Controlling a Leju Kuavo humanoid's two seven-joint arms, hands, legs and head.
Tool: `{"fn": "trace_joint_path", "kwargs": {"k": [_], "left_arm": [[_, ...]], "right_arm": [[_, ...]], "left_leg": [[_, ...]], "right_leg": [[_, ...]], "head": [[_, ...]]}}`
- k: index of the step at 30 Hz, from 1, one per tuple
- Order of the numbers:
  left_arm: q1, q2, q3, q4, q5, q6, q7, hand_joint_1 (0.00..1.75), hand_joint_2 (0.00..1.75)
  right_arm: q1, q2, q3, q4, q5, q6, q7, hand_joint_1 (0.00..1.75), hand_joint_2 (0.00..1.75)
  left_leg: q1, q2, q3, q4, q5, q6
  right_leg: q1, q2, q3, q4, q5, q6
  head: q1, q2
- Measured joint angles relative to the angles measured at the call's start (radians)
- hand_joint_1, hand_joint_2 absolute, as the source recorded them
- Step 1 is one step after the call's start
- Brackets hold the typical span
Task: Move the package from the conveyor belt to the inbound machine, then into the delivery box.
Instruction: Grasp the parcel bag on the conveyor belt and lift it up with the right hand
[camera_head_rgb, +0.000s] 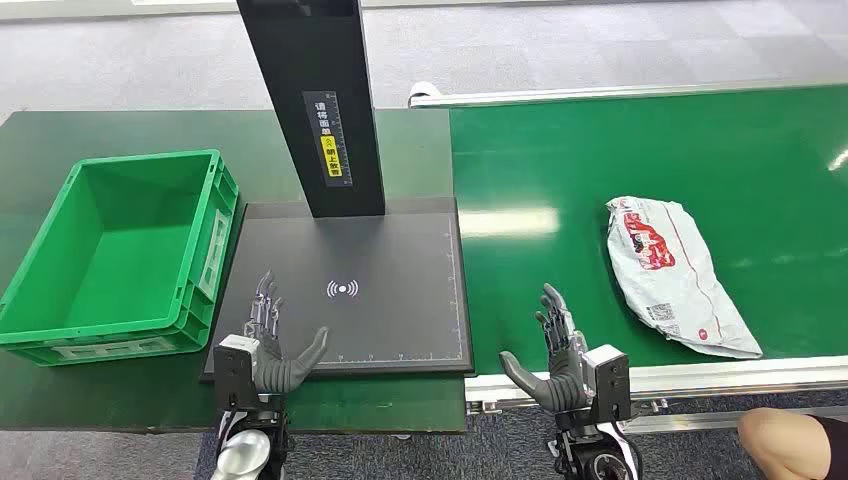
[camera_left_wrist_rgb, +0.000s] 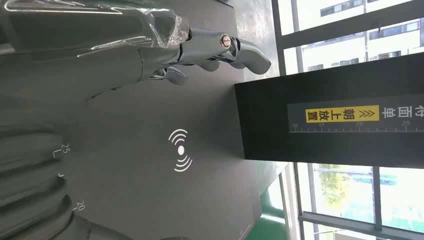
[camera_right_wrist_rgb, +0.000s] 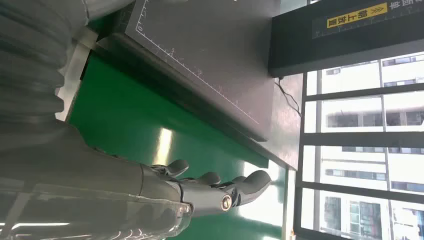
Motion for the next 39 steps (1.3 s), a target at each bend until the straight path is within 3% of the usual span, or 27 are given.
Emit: {"fn": "trace_joint_path", "kwargs": {"k": [14,17,21,25,32,39], "left_arm": [[0.000,0.000,0.000,0.000,0.000,0.001,-0.001,0.00,1.75],[0.002,0.000,0.000,0.000,0.000,0.005,-0.004,0.00,1.75],[0.004,0.000,0.001,-0.002,0.000,0.004,-0.002,0.00,1.75],[0.002,0.000,-0.001,0.001,-0.002,-0.002,-0.001,0.00,1.75],[-0.010,0.000,-0.004,0.014,-0.001,0.003,-0.001,0.00,1.75],[-0.037,0.000,-0.026,0.042,0.013,0.007,-0.005,0.00,1.75]], "right_arm": [[0.000,-0.001,0.000,0.000,0.044,-0.024,0.000,0.00,1.75],[-0.010,-0.009,0.000,0.001,0.207,-0.141,0.023,0.00,1.75],[-0.069,-0.047,-0.002,0.036,0.546,-0.338,0.112,0.00,1.75],[-0.137,-0.086,-0.010,0.120,0.782,-0.431,0.198,0.00,1.75],[-0.216,-0.121,-0.025,0.243,0.871,-0.459,0.240,0.00,1.75],[-0.379,-0.162,-0.025,0.491,1.080,-0.511,0.372,0.00,1.75]], "left_leg": [[0.000,0.000,0.000,0.000,0.000,0.000],[0.000,0.000,0.000,0.000,0.000,0.000],[0.000,0.000,0.000,0.000,0.000,0.000],[0.000,0.000,0.001,0.000,0.000,0.000],[0.000,0.000,0.001,0.000,0.000,0.000],[0.000,0.000,0.001,0.001,0.001,0.001]], "right_leg": [[0.000,0.000,0.000,0.000,0.000,0.000],[0.000,0.000,0.000,0.000,0.000,0.000],[0.000,0.000,0.000,0.000,0.000,0.000],[0.000,0.000,0.001,0.000,0.001,0.000],[0.000,0.000,0.001,0.000,0.001,0.000],[0.000,0.000,0.001,0.000,0.001,0.000]], "head": [[0.000,0.000],[0.000,0.000],[0.000,0.000],[0.000,0.000],[0.000,0.000],[0.000,0.000]]}}
